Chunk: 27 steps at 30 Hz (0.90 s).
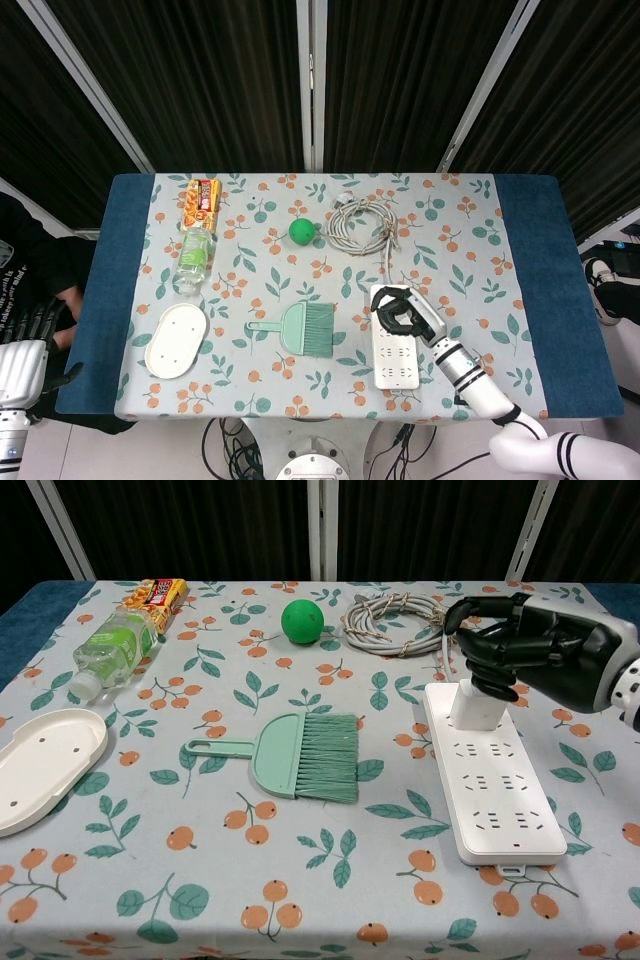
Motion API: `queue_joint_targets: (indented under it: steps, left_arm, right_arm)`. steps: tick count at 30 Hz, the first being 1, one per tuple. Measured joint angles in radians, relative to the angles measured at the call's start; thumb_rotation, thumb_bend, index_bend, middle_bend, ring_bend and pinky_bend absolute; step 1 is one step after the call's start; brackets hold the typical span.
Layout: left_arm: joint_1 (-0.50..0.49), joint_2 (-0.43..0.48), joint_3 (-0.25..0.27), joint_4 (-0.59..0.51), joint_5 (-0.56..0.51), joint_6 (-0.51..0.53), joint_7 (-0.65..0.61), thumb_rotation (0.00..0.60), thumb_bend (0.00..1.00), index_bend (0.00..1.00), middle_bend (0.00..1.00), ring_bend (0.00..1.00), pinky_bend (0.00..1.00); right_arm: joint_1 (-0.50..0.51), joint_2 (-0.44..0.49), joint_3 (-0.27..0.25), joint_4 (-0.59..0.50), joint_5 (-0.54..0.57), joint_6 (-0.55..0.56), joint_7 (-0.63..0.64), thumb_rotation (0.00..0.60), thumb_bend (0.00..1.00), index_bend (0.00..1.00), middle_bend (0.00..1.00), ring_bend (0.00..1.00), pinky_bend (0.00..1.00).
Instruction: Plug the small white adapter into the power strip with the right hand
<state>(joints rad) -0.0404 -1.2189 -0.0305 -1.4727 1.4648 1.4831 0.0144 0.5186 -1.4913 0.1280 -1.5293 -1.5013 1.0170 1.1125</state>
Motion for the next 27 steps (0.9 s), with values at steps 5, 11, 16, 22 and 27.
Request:
queue_joint_targets:
  steps: [5, 11, 16, 22, 27]
  left_arm:
    - [-0.001, 0.0, -0.002, 0.001, 0.001, 0.001, 0.0, 0.6, 0.15, 0.0, 0.0, 0.0, 0.0]
    - [-0.005, -0.011, -0.008, 0.011, 0.006, 0.01, 0.003, 0.6, 0.15, 0.0, 0.0, 0.0, 0.0]
    - [-0.007, -0.019, -0.011, 0.014, 0.005, 0.014, 0.016, 0.6, 0.15, 0.0, 0.0, 0.0, 0.0]
    - [-0.005, -0.032, -0.011, 0.013, 0.004, 0.021, 0.029, 0.6, 0.15, 0.0, 0.0, 0.0, 0.0]
    - [0.001, -0.043, -0.015, 0.016, 0.005, 0.041, 0.042, 0.6, 0.15, 0.0, 0.0, 0.0, 0.0]
  right_arm:
    - [-0.034, 0.049, -0.016, -0.017, -0.07, 0.119, -0.081, 0.6, 0.63, 0.67, 0.72, 0.65, 0.62]
    - [-0.087, 0.104, -0.025, -0.003, -0.085, 0.199, -0.427, 0.6, 0.36, 0.24, 0.3, 0.16, 0.07]
    - [-0.152, 0.164, -0.035, -0.002, -0.056, 0.263, -0.833, 0.6, 0.27, 0.03, 0.09, 0.0, 0.0]
    - [-0.275, 0.256, -0.071, -0.041, -0.017, 0.372, -1.161, 0.6, 0.27, 0.0, 0.03, 0.0, 0.0]
    - [-0.368, 0.287, -0.113, -0.078, -0.002, 0.457, -1.209, 0.6, 0.28, 0.0, 0.03, 0.0, 0.0]
